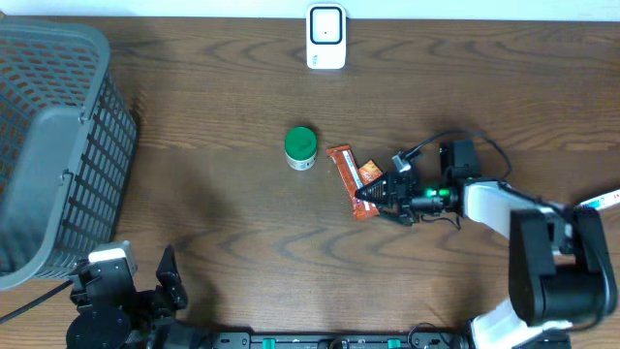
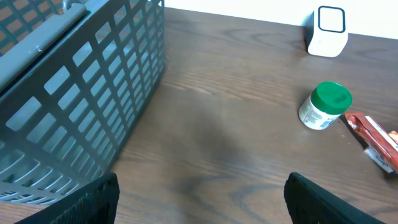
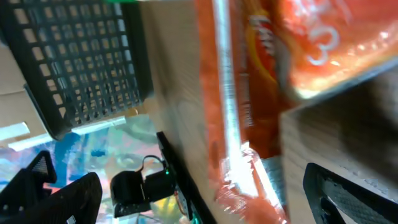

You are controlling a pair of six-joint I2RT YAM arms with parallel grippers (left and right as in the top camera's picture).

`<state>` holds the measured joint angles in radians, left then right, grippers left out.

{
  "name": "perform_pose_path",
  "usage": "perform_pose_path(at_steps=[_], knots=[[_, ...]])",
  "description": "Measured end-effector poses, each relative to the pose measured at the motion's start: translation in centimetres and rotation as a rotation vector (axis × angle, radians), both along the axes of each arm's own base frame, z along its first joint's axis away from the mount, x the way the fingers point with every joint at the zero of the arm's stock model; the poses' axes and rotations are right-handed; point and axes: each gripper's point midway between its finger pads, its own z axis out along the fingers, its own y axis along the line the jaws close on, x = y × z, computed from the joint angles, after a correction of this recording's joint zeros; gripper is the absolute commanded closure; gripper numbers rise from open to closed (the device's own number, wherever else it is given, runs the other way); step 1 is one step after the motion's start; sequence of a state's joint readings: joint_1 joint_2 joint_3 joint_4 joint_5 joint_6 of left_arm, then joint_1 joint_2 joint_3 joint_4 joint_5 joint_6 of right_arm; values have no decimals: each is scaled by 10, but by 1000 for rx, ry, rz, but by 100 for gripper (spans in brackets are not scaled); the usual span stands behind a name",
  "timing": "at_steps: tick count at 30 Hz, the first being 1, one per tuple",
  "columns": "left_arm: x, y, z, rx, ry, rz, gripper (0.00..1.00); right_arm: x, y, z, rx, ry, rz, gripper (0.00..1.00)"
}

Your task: Scan the item barcode

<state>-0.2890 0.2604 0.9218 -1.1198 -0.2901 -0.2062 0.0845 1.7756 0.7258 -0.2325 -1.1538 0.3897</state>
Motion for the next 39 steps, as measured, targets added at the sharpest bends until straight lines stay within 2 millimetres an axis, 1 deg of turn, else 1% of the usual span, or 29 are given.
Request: perform_pose_path(at_steps=[3,8,12,14,20,24,26,28,29,30,31,34,39], knots=[[0,0,0,0,0,0,15,0,3,-16,13,36,3,9],[0,0,0,0,0,0,15,9,8,-20,82,18,7,20],[0,0,0,0,0,0,14,13,9,-20,89,12,-1,23],[0,0,0,0,0,0,15,16,9,-19,92,4,-7,26],[0,0,0,0,0,0,15,25,10,-18,86,5,-36,38],[0,0,0,0,0,0,15,28,18,-16,90,6,-34,49],[0,0,0,0,0,0,15,27,23,-14,92,13,-27,48],[0,0,0,0,0,0,15,25,29,-15,87,37,-23,44],[0,0,0,0,0,0,15,24,31,-16,83,46,-23,40],[0,0,0,0,0,0,15,22,34,-17,75,61,-23,34],[0,0,0,0,0,0,14,21,35,-18,69,76,-25,31],[0,0,0,0,0,0,15,18,37,-23,49,115,-35,31],[0,0,0,0,0,0,15,14,41,-26,33,171,-45,36]])
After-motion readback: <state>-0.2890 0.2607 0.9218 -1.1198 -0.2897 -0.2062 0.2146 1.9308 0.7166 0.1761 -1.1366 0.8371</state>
